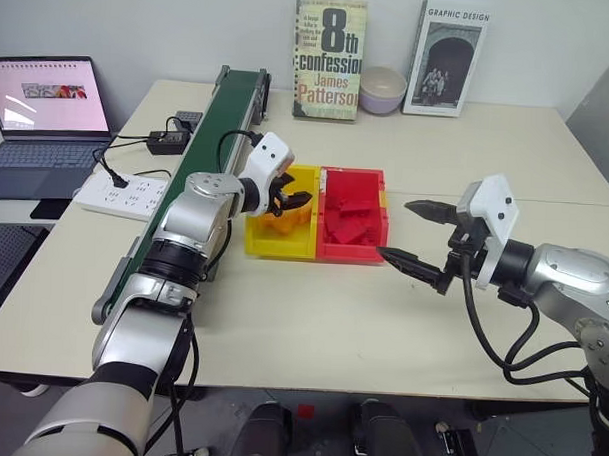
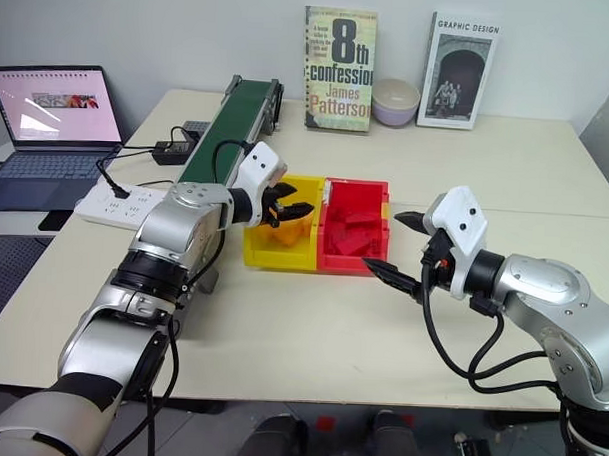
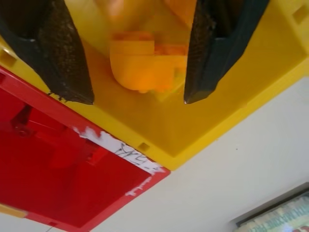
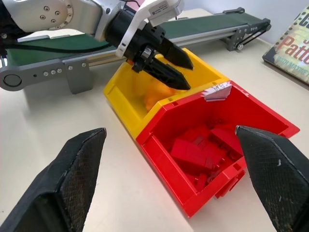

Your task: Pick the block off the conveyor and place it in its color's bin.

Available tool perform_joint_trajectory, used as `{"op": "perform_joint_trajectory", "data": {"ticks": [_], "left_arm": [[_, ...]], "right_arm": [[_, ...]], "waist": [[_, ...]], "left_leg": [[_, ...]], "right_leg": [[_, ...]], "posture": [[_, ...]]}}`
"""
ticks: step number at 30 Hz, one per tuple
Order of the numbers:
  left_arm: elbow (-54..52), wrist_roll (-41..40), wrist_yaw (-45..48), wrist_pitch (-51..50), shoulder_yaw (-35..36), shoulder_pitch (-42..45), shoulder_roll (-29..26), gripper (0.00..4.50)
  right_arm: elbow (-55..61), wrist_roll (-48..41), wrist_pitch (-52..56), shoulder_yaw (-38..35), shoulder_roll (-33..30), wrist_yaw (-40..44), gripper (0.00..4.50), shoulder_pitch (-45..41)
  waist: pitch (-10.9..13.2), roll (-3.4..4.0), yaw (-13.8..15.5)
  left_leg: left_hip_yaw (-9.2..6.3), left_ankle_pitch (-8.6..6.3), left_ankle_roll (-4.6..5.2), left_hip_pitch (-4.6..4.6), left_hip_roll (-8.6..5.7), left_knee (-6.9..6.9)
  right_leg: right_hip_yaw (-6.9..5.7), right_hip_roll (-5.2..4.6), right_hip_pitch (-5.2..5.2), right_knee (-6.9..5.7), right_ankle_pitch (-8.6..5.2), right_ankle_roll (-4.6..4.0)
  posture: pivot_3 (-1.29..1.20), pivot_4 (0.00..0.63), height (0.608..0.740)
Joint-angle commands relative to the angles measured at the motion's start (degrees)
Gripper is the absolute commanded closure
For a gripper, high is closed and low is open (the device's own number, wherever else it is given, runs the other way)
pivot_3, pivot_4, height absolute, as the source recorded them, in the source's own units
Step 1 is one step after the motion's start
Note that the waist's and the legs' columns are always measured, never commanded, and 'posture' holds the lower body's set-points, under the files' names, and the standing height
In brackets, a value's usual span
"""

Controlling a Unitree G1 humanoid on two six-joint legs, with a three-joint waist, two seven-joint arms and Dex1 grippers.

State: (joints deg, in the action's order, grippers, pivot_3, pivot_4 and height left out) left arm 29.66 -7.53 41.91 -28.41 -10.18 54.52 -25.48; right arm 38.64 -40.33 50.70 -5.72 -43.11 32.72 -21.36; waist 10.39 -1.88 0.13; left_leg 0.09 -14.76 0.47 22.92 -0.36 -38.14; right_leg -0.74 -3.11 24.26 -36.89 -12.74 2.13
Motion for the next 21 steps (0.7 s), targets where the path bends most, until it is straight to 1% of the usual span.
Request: {"op": "perform_joint_trajectory", "data": {"ticks": [1, 4, 5, 7, 9, 12, 14, 15, 19, 21], "left_arm": [[-2.63, -0.25, 0.30, -0.39, 2.64, 0.66, -1.06, 0.66], [-4.39, -0.69, 0.70, -1.17, 3.51, -0.38, -1.40, 0.13], [-5.53, -1.23, 1.23, -1.96, 4.08, -0.91, -1.89, 0.02], [-9.59, -2.23, 3.64, -3.81, 5.21, -2.92, -4.84, 0.02], [-15.00, -3.22, 7.39, -5.47, 6.02, -6.11, -9.40, 0.02], [-23.59, -7.26, 13.05, -8.03, 9.90, -12.04, -16.94, 0.02], [-27.44, -9.25, 15.15, -9.30, 12.22, -15.14, -20.57, 0.02], [-29.02, -10.38, 15.64, -10.17, 13.47, -16.39, -21.98, 0.02], [-34.05, -13.47, 16.17, -12.61, 17.66, -20.78, -25.27, 0.02], [-36.60, -14.94, 15.95, -14.42, 19.66, -22.94, -26.51, 0.02]], "right_arm": [[0.35, -0.47, -0.69, -1.81, -0.66, 0.19, 0.00, -1.47], [-0.50, -0.30, -1.30, -1.07, -0.42, 0.75, 0.00, -2.12], [-1.17, -0.24, -1.68, -0.71, -0.19, 1.17, 0.00, -2.49], [-3.01, -0.15, -2.55, -0.05, 0.15, 2.56, 0.00, -3.64], [-4.78, -0.58, -3.12, 0.12, 0.50, 4.04, 0.00, -4.89], [-7.87, -0.74, -4.44, 0.66, 0.78, 6.98, 0.00, -6.61], [-9.81, -0.50, -5.18, 1.21, 1.04, 8.50, 0.00, -7.65], [-10.78, -0.50, -5.41, 1.47, 1.23, 9.19, 0.00, -8.22], [-14.32, 0.07, -6.54, 2.61, 1.88, 11.42, 0.00, -10.22], [-16.53, 0.89, -7.30, 3.43, 2.07, 12.79, 0.00, -11.71]], "waist": [[0.00, 0.00, -0.02], [0.00, 0.00, -0.09], [0.00, 0.00, -0.08], [0.00, 0.00, -0.21], [0.00, 0.00, -0.60], [0.01, 0.02, -0.73], [0.02, 0.01, -1.15], [0.02, 0.01, -1.14], [0.03, 0.02, -0.18], [0.03, 0.02, -0.14]], "left_leg": [[-0.01, 0.00, 0.00, 0.00, 0.00, 0.00], [0.01, 0.00, 0.00, 0.00, 0.00, 0.00], [-0.01, 0.00, 0.00, 0.00, 0.00, 0.00], [0.00, 0.00, 0.00, 0.00, 0.00, 0.00], [0.03, 0.00, 0.00, -0.03, 0.02, 0.00], [0.01, 0.00, 0.00, -0.05, 0.06, 0.06], [-0.01, 0.00, 0.00, -0.04, 0.17, 0.07], [-0.06, 0.00, 0.00, -0.04, 0.16, 0.09], [-0.14, 0.00, 0.00, -0.06, 0.09, 0.03], [-0.07, 0.00, 0.00, -0.05, 0.06, -0.01]], "right_leg": [[0.00, 0.00, 0.00, 0.00, 0.00, 0.00], [-0.01, 0.00, 0.00, 0.00, 0.00, 0.00], [-0.01, 0.00, 0.00, 0.00, 0.00, 0.00], [0.00, 0.00, 0.00, -0.01, 0.00, 0.00], [0.01, 0.01, 0.01, -0.02, 0.00, 0.00], [0.07, 0.02, 0.03, -0.06, 0.00, -0.02], [0.09, 0.02, 0.07, -0.04, 0.00, -0.03], [0.07, 0.01, 0.06, -0.06, 0.00, -0.04], [-0.01, 0.02, -0.02, -0.06, -0.01, -0.04], [0.03, 0.00, -0.05, -0.01, -0.02, -0.03]], "posture": [[0.00, 0.150, 0.740], [0.00, 0.150, 0.740], [0.00, 0.150, 0.740], [0.00, 0.150, 0.740], [0.00, 0.150, 0.740], [0.00, 0.150, 0.740], [0.00, 0.150, 0.740], [0.00, 0.150, 0.740], [0.00, 0.150, 0.740], [0.00, 0.150, 0.740]]}}
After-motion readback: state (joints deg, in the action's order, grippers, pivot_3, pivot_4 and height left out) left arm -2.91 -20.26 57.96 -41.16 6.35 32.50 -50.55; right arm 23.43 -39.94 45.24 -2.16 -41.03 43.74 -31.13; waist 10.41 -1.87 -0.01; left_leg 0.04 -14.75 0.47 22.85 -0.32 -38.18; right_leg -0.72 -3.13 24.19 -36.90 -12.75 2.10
